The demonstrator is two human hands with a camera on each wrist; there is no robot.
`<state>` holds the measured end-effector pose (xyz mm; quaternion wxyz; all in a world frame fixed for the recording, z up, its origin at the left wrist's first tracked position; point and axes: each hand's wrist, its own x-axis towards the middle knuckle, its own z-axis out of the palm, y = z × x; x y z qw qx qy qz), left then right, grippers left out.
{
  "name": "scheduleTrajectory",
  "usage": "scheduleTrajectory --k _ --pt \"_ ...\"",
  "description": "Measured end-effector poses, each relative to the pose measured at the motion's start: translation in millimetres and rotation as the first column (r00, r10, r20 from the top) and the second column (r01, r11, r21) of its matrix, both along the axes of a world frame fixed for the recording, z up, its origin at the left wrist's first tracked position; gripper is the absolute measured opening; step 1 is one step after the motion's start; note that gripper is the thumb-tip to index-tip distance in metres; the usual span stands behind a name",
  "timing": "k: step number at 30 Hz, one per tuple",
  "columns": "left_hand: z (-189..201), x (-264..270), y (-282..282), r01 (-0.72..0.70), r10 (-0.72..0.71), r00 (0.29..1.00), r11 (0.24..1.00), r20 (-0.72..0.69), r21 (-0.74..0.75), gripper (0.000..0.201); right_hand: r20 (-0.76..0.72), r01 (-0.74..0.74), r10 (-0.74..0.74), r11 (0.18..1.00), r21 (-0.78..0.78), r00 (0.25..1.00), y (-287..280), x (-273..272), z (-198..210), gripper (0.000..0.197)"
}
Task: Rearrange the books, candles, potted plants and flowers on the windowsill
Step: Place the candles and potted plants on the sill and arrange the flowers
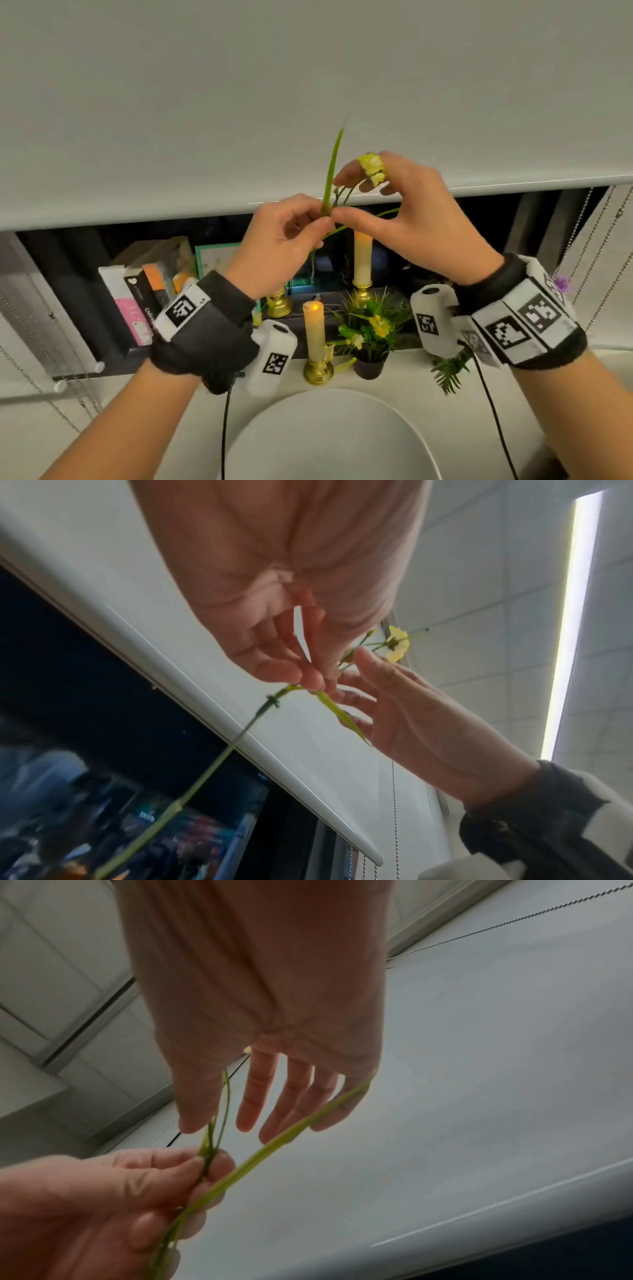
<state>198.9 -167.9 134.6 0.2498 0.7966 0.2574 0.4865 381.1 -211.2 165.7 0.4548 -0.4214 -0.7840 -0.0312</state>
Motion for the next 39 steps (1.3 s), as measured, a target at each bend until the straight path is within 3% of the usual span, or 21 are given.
scheduleTrajectory --k 5,16,24,28,32,36,39 --pt "11.3 48.1 24.7 0.083 -0.084 0.996 0.996 -0.037 -0.044 0.016 0.005 -0.031 0.032 0.997 -0.076 0.999 10.2 28.5 19.2 0.019" --pt "9.0 132.7 52.3 0.13 -0.131 0.991 0.983 0.004 -0.129 0.009 0.172 0.224 -0.197 0.962 -0.158 0.965 34.7 118.3 15.1 0.011" --pt "-1.6 164.4 64.7 0.108 -0.112 0.994 0.974 -0.004 -0.201 0.026 0.193 0.155 -0.121 0.973 -0.169 0.974 43.8 146.8 -2.9 0.01" --pt "-9.6 174.8 70.3 0.092 -0.095 0.995 0.975 -0.005 -0.201 0.024 0.241 0.182 -0.137 0.968 -0.172 0.961 53.3 158.5 -9.0 0.005" --pt "-22.2 181.4 81.7 0.057 -0.086 0.976 0.987 -0.199 -0.147 0.021 0.228 0.227 -0.197 0.967 -0.112 0.953 59.3 173.9 -10.0 0.006" --pt "-39.9 182.3 96.5 -0.022 -0.026 0.92 0.993 -0.39 -0.117 0.024 0.154 0.282 -0.273 0.959 -0.039 0.95 65.3 188.5 -14.6 0.01" --pt "-49.8 188.9 106.1 -0.074 0.009 0.854 0.992 -0.521 -0.105 0.027 0.196 0.332 -0.319 0.943 -0.038 0.927 75.8 198.9 -23.4 0.008"
